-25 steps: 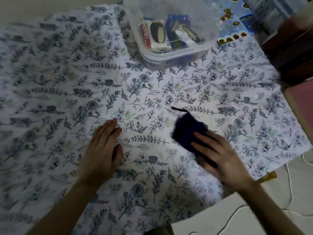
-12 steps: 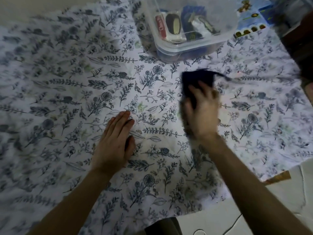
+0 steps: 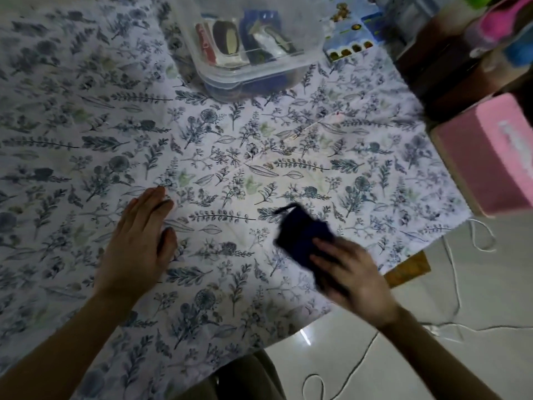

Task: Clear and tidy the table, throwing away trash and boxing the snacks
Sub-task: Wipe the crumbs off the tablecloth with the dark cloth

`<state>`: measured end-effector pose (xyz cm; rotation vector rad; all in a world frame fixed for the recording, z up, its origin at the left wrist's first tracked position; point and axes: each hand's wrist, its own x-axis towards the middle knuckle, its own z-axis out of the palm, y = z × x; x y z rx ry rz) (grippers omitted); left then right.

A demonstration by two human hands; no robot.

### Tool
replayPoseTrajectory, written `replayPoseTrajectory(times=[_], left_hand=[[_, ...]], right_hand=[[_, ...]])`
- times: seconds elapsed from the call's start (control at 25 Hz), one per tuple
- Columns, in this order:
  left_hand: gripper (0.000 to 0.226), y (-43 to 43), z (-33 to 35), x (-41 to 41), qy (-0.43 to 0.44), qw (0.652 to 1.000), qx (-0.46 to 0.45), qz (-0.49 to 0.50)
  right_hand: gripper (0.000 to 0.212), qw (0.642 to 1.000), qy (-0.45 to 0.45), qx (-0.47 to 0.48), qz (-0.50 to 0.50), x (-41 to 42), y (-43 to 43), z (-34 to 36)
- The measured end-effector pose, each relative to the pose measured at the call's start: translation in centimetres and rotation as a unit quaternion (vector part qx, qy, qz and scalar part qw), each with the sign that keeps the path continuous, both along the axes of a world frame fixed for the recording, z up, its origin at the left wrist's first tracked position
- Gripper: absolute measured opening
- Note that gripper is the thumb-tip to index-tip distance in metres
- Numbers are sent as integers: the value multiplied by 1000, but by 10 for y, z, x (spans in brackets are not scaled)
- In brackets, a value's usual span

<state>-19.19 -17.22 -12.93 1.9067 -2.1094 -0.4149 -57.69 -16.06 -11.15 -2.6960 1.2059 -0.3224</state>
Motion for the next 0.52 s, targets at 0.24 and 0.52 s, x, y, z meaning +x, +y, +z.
replayPoseTrajectory(times=[0.24, 0.52], left_hand=[[51, 1, -2, 1, 1, 1000, -10, -1], [48, 1, -1, 1, -2, 1000, -19, 1]], right_hand=[[45, 914, -9, -8, -406, -22, -121, 4], [40, 965, -76, 18, -251, 140, -97, 8]])
